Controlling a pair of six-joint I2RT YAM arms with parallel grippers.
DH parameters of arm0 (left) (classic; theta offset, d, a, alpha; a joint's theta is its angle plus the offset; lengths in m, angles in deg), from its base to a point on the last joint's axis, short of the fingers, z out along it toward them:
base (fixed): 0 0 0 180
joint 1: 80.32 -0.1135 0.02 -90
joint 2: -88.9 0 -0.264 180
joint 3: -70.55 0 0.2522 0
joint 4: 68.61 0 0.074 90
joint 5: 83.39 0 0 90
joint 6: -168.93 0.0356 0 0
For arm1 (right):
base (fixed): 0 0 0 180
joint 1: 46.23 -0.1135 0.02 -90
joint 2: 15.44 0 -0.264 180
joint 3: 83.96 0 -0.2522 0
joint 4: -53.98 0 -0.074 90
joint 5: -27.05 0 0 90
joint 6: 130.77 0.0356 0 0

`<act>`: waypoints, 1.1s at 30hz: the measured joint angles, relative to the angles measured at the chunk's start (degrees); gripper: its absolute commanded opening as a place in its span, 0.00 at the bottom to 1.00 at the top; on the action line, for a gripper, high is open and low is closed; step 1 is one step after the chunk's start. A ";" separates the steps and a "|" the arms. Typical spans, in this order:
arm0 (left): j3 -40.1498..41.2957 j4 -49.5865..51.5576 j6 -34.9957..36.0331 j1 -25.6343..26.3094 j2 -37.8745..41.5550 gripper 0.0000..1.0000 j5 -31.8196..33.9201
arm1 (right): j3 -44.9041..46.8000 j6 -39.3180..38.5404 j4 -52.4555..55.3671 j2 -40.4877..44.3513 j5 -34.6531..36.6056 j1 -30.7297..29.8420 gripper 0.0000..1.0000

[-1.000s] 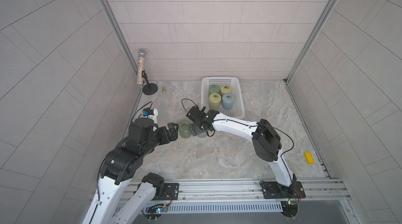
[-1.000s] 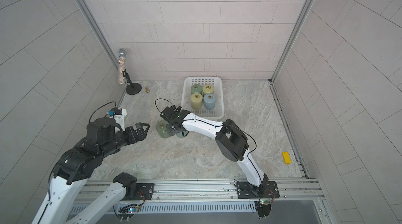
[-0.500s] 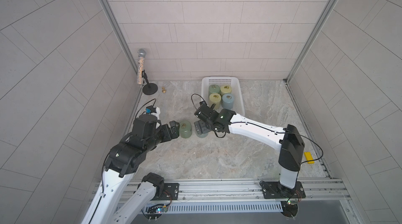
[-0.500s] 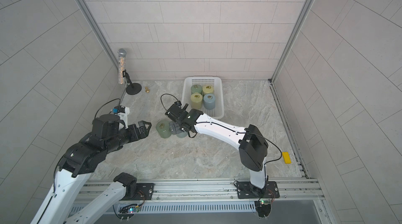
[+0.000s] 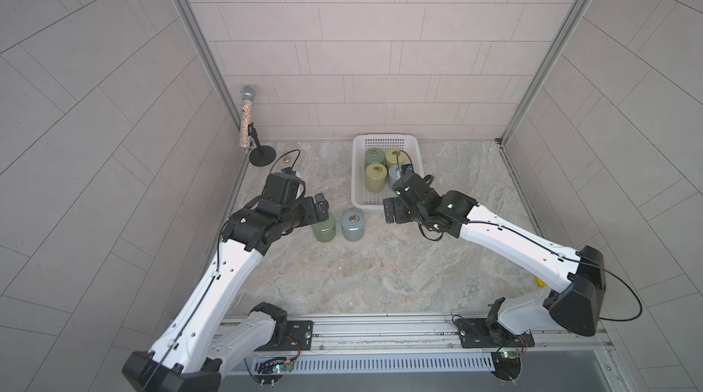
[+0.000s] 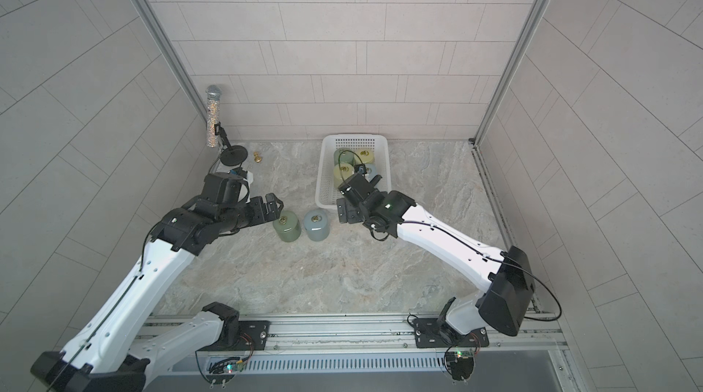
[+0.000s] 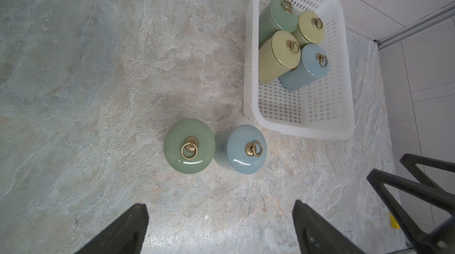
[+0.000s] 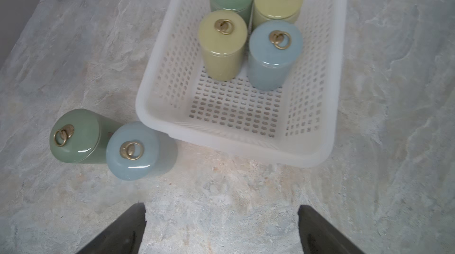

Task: Take the tea canister out of the basket
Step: Pick up the tea canister from the basket.

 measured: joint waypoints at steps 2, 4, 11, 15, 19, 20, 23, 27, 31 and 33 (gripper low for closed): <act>-1.27 -1.22 0.72 0.17 -2.91 1.00 -0.26 | 1.55 -0.04 -0.17 2.27 -0.46 2.01 1.00; -2.75 -2.05 1.60 0.52 -5.95 1.00 -0.31 | 2.91 -0.20 -0.55 4.42 -1.11 4.00 1.00; -11.17 -5.53 5.03 3.43 -18.91 1.00 0.17 | 5.38 -1.01 -0.85 9.77 -3.56 10.73 1.00; -15.76 -6.34 6.91 5.09 -24.94 1.00 0.55 | 5.84 -1.46 -0.92 11.39 -4.44 13.03 1.00; -21.46 -7.04 9.97 7.23 -31.52 0.99 0.79 | 6.23 -1.77 -0.85 11.96 -5.38 15.19 1.00; -22.84 -7.28 11.10 7.74 -33.22 0.99 0.87 | 6.27 -1.79 -0.87 12.00 -5.44 15.67 1.00; -26.38 -8.11 14.95 8.85 -38.34 0.99 1.27 | 6.27 -1.97 -0.90 12.02 -5.97 16.63 1.00; -30.38 -8.74 19.15 9.44 -44.68 0.99 1.36 | 6.27 -2.19 -0.87 12.02 -6.40 17.42 1.00; -35.87 -8.59 21.46 9.42 -50.88 0.99 1.14 | 6.27 -2.40 -0.87 12.00 -6.69 18.03 1.00; -38.25 -8.55 22.27 9.42 -53.37 0.99 1.09 | 6.27 -2.40 -0.87 12.00 -6.88 18.43 1.00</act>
